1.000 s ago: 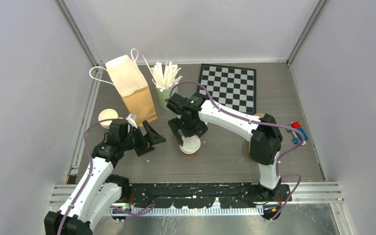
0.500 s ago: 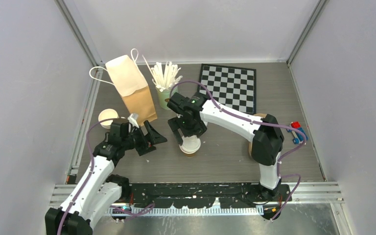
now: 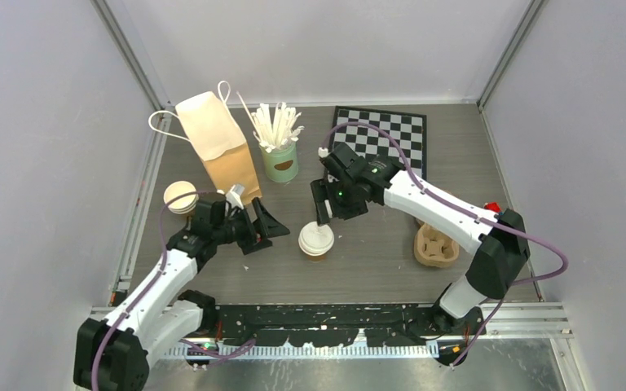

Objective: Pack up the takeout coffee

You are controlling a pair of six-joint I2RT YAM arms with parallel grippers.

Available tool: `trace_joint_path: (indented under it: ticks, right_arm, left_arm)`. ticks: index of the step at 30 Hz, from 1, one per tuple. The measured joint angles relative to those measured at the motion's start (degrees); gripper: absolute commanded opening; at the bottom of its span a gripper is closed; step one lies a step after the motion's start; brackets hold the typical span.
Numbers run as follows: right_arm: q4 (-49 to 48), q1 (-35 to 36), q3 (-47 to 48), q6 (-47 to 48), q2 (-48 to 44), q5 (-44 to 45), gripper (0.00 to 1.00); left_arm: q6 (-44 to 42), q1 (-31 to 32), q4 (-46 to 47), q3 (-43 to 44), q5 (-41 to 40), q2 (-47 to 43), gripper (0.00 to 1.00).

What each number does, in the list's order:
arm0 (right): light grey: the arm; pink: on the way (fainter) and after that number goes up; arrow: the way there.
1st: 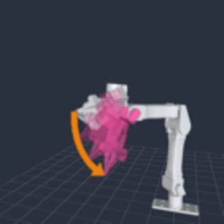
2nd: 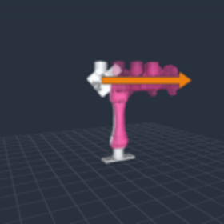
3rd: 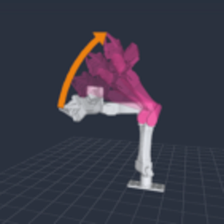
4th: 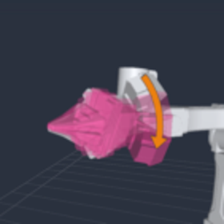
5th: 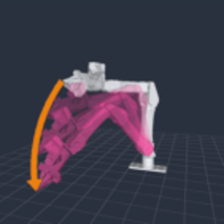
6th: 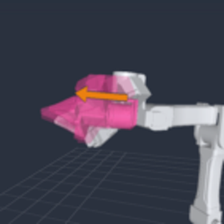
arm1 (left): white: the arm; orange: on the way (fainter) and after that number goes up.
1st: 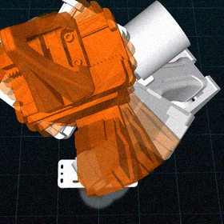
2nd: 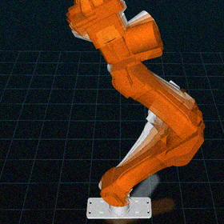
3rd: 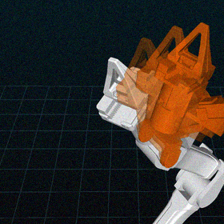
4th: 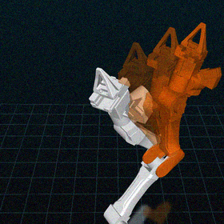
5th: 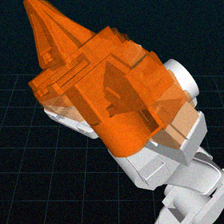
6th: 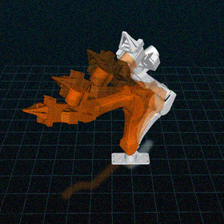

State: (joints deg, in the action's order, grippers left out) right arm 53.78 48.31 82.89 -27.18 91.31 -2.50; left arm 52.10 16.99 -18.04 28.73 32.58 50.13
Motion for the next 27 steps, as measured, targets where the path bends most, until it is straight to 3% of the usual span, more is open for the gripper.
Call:
trace_joint_path:
  ticks: [17,27]
  right_arm:
    - [-9.8,-2.7,-7.9,0.0,1.2,-4.7,0.75]
    - [-12.0,-2.7,-10.9,-1.1,1.2,-6.5,0.72]
  left_arm:
    - [8.7,8.0,18.3,-5.1,-0.6,8.4,0.84]
    - [11.3,10.8,24.0,-5.7,-1.6,12.5,0.78]
